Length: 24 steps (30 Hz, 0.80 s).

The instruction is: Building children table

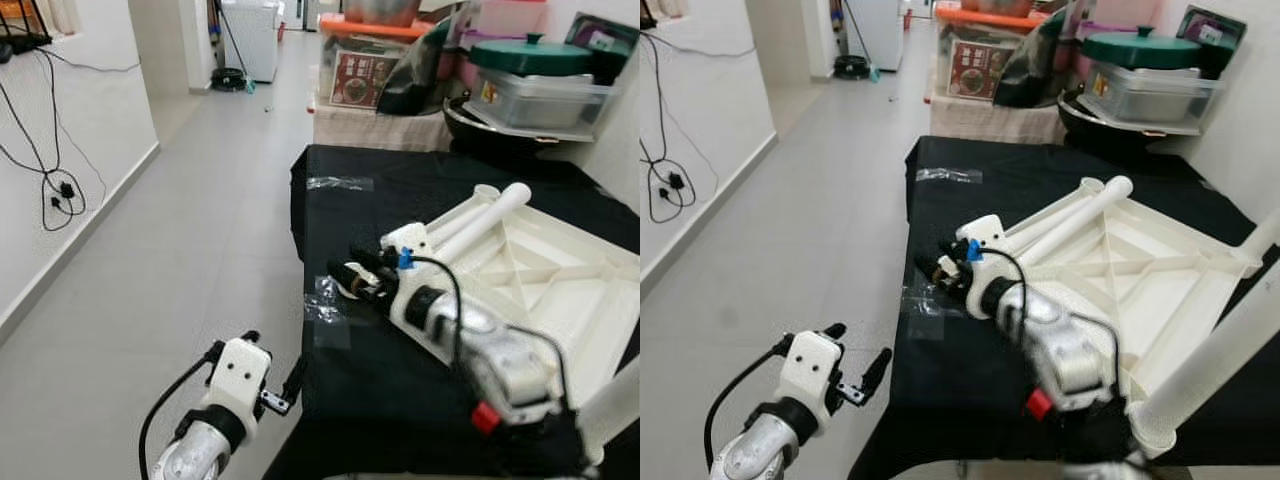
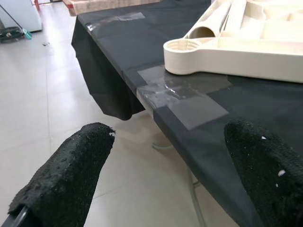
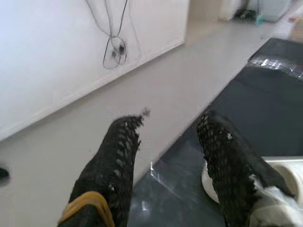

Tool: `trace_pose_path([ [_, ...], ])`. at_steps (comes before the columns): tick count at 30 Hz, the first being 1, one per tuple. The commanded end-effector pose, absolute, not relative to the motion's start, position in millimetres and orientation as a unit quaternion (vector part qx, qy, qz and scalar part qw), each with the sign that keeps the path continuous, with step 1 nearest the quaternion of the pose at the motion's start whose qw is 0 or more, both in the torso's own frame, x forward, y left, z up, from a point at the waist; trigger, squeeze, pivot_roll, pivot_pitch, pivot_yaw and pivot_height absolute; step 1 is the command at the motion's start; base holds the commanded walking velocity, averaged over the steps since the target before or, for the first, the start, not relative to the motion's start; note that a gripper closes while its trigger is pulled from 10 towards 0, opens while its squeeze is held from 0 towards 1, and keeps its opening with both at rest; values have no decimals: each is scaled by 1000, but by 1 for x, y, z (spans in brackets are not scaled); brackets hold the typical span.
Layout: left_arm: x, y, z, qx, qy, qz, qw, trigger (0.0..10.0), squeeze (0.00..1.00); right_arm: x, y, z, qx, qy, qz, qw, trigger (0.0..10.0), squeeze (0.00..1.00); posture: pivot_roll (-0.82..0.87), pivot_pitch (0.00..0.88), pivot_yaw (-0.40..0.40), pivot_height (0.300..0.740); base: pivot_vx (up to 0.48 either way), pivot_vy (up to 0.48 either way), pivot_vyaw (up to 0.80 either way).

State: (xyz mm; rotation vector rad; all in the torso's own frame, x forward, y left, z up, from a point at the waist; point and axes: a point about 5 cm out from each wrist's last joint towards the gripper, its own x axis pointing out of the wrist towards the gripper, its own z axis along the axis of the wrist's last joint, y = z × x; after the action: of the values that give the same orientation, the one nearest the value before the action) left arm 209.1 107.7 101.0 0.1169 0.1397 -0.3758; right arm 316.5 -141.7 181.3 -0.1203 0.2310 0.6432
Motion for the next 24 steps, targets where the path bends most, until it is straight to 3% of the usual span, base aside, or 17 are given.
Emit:
trace_pose_path([
  [1, 208, 105, 100, 56, 76, -194, 976, 10000, 0, 325, -158, 176, -96, 174, 316, 927, 10000, 0, 60, 0, -111, 740, 0, 0, 0],
  [3, 208, 105, 100, 56, 76, -194, 976, 10000, 0, 325, -158, 176, -96, 174, 316, 927, 10000, 0, 60, 0, -111, 740, 0, 0, 0],
  [4, 207, 104, 100, 55, 76, -196, 976, 10000, 0, 334, -177, 174, -126, 217, 310, 917, 10000, 0, 63, 0, -116, 740, 0, 0, 0],
  [5, 207, 104, 100, 55, 76, -196, 976, 10000, 0, 334, -177, 174, -126, 217, 310, 917, 10000, 0, 63, 0, -116, 740, 0, 0, 0],
  [6, 207, 104, 101, 54, 76, -196, 976, 10000, 0, 340, -196, 171, -158, 253, 299, 907, 10000, 945, 62, 0, -119, 740, 0, 0, 0],
  [7, 207, 104, 101, 54, 76, -196, 976, 10000, 0, 340, -196, 171, -158, 253, 299, 907, 10000, 945, 62, 0, -119, 740, 0, 0, 0],
  [8, 205, 102, 101, 53, 77, -197, 976, 10000, 0, 344, -214, 169, -181, 281, 292, 896, 10000, 1000, 61, 0, -126, 740, 0, 0, 0],
  [12, 204, 102, 101, 51, 78, -198, 976, 10000, 0, 346, -225, 169, -191, 302, 285, 890, 10000, 1000, 54, 0, -126, 740, 0, 0, 0],
  [13, 203, 101, 102, 49, 78, -199, 976, 10000, 0, 346, -231, 169, -203, 320, 288, 880, 10000, 0, 48, 0, -126, 740, 0, 0, 0],
  [24, 201, 97, 103, 43, 81, -199, 976, 10000, 0, 341, -221, 171, -226, 388, 409, 794, 10000, 0, 36, 11, -147, 740, 0, 0, 0],
])
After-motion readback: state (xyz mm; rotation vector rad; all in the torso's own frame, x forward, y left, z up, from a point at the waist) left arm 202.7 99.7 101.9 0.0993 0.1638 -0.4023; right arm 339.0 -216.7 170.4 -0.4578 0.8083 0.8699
